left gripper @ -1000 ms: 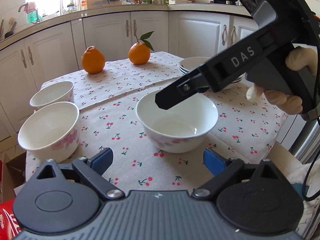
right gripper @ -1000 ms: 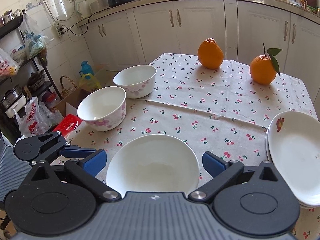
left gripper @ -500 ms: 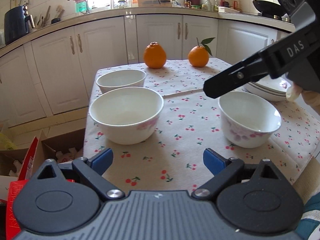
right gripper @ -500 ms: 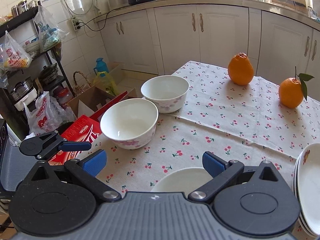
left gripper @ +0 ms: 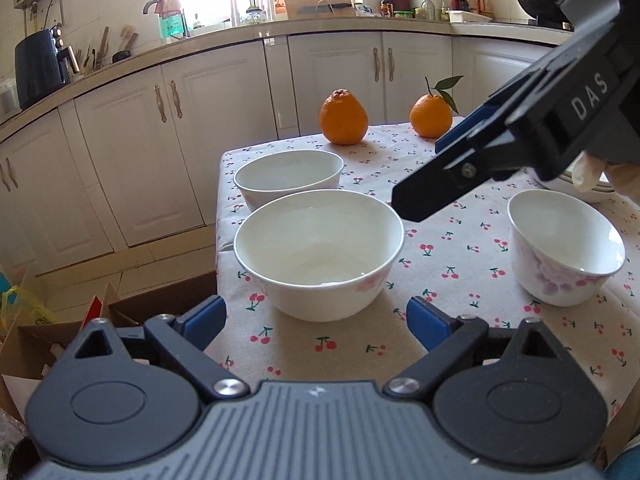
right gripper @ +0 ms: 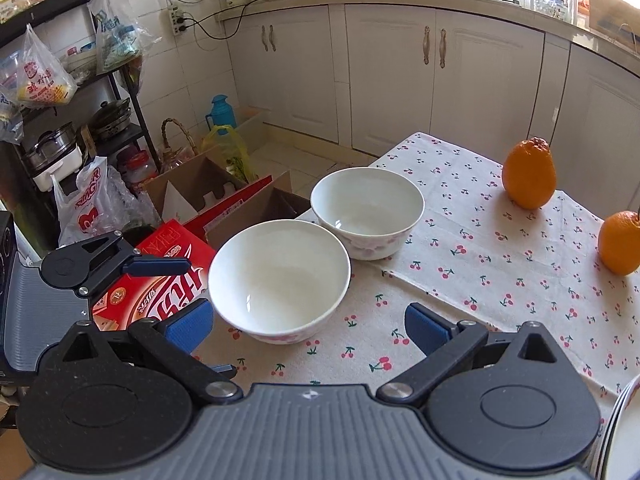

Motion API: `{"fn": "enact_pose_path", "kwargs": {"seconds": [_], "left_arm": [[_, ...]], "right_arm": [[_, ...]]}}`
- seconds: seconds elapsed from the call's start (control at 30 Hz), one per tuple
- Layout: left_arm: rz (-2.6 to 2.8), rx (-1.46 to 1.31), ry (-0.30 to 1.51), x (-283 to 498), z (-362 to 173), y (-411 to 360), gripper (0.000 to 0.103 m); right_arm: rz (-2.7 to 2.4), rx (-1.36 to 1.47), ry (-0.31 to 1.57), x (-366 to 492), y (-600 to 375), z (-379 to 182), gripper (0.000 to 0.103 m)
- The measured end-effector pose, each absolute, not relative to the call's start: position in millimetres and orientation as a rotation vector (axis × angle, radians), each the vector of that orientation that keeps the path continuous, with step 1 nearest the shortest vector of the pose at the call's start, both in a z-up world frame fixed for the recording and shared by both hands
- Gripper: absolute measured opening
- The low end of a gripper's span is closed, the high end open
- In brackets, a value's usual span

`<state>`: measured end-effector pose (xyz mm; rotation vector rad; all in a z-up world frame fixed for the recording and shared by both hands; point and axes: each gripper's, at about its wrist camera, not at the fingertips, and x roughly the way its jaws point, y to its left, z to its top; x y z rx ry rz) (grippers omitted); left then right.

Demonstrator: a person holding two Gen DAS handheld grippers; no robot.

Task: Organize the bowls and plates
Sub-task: 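Move the right gripper to another white bowl's rim and close it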

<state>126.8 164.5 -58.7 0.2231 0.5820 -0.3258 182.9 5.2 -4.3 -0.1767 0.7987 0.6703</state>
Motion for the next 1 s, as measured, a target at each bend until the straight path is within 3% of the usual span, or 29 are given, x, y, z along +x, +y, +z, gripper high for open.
{"fn": "enact_pose_path", "kwargs": {"seconds": [0.37,0.6,1.0], "left_arm": [[-0.369,0.218,0.581,145,-65,165,0.096],[-0.387,0.202,0.577,150,-68,163,0.094],[-0.405,0.196,0.576,153,-67,165,0.092]], "right_arm": [[0.725,-0.145,0.857,220,26,-21,0.102],[0.752,-0.113,0.903,234,34,-30,0.086],[0.763,-0.074,0.946,249,37,-37,0.075]]}}
